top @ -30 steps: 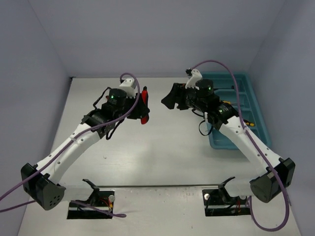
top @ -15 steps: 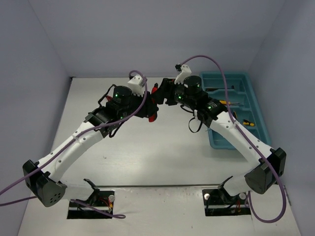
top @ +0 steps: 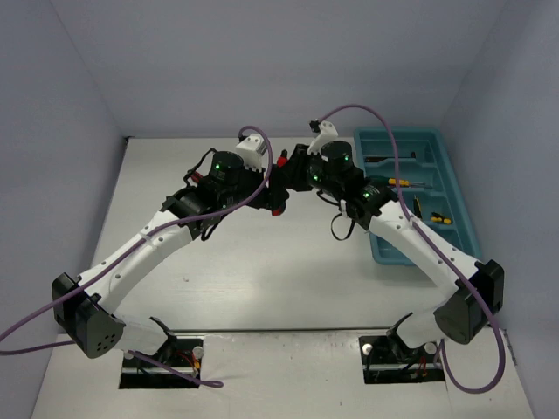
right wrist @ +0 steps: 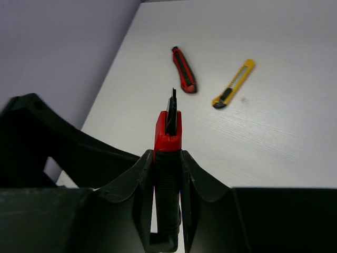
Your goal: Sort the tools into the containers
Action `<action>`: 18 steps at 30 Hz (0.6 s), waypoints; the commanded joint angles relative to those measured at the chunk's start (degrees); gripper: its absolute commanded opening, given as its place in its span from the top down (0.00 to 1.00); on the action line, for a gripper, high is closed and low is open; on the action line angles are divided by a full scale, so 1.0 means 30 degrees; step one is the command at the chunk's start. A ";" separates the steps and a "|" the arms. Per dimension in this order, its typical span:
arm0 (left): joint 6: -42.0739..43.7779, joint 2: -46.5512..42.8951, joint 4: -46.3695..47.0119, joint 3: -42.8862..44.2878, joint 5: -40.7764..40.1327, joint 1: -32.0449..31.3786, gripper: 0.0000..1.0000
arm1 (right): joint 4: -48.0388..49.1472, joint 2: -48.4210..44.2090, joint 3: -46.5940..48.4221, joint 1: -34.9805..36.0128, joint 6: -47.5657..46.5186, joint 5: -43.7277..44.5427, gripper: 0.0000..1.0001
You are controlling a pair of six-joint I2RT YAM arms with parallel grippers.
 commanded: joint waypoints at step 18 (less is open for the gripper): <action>-0.0289 -0.0382 -0.5213 -0.0496 -0.5846 0.0895 0.21 | -0.5296 -0.7116 -0.9137 -1.6779 0.4287 0.5941 1.00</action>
